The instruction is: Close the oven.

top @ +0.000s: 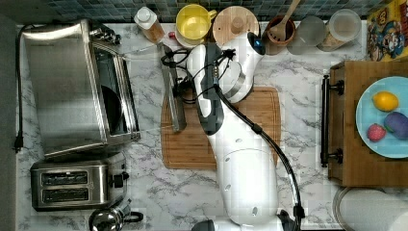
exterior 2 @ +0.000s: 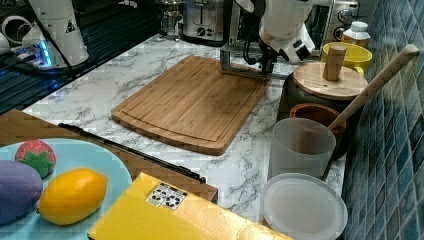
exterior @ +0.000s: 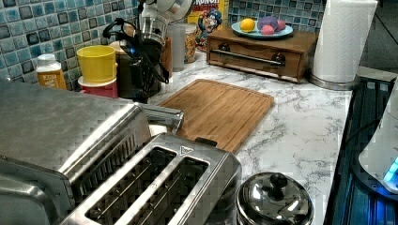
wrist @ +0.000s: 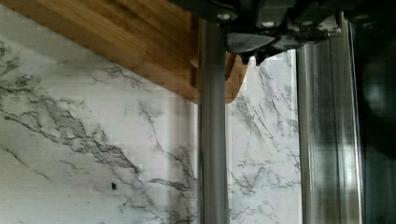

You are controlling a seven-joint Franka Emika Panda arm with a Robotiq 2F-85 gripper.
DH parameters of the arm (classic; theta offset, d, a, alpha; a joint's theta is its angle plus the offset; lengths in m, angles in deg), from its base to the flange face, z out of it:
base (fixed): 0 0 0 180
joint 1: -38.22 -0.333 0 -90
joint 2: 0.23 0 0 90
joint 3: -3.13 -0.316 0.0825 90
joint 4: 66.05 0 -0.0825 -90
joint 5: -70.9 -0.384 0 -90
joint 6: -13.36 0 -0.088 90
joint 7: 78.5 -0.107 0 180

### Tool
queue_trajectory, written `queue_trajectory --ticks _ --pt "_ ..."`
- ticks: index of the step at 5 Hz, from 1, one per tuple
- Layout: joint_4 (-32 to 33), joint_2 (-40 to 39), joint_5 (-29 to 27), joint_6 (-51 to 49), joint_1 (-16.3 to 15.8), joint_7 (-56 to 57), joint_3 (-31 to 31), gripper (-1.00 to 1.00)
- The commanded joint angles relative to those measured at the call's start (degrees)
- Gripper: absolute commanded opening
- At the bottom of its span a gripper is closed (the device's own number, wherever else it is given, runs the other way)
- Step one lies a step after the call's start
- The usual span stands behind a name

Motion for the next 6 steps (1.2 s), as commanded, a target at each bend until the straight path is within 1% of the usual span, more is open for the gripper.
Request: queue_trajectory --ticks 1,2,3,4,5,6 --pt "5.93 20.39 -1.21 4.60 -9.98 -5.27 -8.35 -1.00" --pt "4.93 19.04 9.38 8.18 -16.65 -14.44 -7.99 -1.00" --pt "1.63 15.37 26.03 9.13 -24.16 -26.36 -6.86 -1.00" --pt "-0.31 13.43 31.66 8.55 -25.90 -33.73 -7.61 -1.00" --pt "2.89 17.15 30.47 12.82 -25.17 -35.82 -9.31 -1.00" --pt "4.41 20.09 30.13 14.20 -24.04 -34.81 -9.90 -1.00"
